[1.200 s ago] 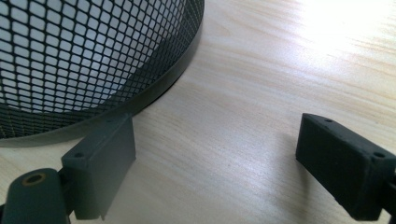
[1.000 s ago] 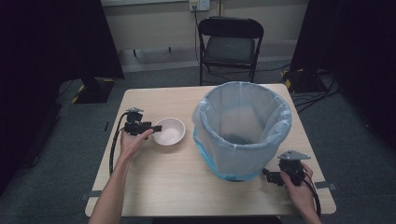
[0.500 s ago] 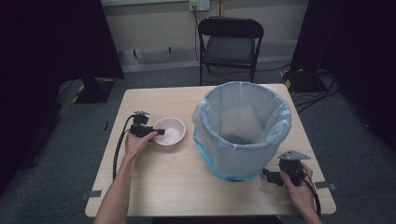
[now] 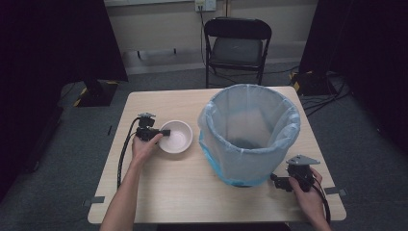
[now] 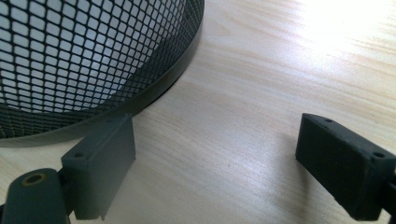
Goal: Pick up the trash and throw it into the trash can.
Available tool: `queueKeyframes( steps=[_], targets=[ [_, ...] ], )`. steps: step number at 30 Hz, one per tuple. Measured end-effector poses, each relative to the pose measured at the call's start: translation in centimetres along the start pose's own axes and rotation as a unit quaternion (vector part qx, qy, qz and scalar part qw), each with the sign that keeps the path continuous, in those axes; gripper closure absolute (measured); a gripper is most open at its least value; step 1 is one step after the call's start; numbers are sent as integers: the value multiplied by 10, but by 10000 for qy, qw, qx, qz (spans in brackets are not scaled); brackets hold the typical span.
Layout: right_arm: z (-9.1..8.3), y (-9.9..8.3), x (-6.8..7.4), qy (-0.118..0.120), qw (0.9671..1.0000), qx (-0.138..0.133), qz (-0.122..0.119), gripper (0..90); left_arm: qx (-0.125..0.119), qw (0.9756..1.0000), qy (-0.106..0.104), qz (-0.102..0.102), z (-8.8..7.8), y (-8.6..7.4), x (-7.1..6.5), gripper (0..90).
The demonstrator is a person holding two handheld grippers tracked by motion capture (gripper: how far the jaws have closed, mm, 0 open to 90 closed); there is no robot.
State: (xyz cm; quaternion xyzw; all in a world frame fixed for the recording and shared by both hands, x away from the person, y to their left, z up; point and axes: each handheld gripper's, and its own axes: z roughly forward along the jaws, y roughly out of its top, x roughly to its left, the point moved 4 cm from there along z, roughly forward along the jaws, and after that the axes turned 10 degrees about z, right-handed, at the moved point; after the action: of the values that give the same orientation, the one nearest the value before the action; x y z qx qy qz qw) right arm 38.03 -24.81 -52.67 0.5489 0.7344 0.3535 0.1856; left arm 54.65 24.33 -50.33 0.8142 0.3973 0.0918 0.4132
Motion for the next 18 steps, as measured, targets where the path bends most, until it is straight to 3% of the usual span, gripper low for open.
queueKeyframes(
  steps=[9, 14, 18],
  targets=[
    [0, 0, 0, 0, 10000, -1, -1, 111, -329, 9994, 115, 90, -19, 10, -4, 862],
    [0, 0, 0, 1, 10000, 1, 0, 111, -691, 9975, 94, -61, -30, 18, -7, 862],
    [0, 0, 0, 2, 10000, 0, 0, 110, -656, 9977, 130, 115, -34, 25, -12, 862]
  ],
)
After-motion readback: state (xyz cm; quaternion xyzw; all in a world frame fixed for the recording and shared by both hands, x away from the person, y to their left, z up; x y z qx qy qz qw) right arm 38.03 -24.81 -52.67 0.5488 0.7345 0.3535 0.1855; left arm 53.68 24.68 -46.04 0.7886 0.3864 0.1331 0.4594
